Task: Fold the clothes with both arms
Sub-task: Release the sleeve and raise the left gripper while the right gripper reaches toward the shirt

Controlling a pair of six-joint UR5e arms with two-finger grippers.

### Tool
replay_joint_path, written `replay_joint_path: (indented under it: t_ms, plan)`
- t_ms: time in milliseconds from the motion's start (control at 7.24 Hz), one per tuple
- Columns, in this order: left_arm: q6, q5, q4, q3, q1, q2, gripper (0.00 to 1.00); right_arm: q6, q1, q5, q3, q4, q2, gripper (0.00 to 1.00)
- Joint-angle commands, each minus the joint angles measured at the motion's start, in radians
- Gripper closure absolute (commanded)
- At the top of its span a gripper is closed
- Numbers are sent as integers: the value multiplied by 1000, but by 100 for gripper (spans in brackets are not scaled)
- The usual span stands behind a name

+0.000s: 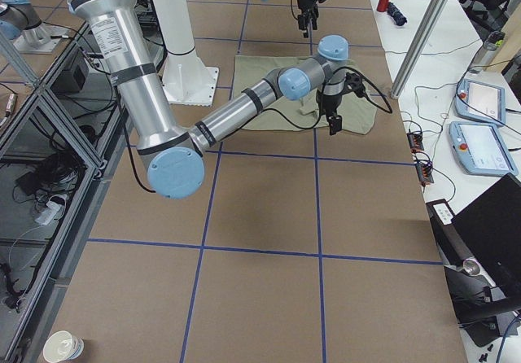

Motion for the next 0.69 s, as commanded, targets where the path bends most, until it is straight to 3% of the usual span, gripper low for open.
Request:
replay_joint_path:
  t_ms: [0,414,552]
  plan:
    - [154,-96,11,-64,-109,125,0,270,-191,-196,-106,-5,173,0]
    - [237,-125,5,-75,-142,181,0,488,-365,-431,-355,-6,388,5]
    - [234,-132,3,-77,-142,183,0,556,-399,-454,-469,-6,475,9]
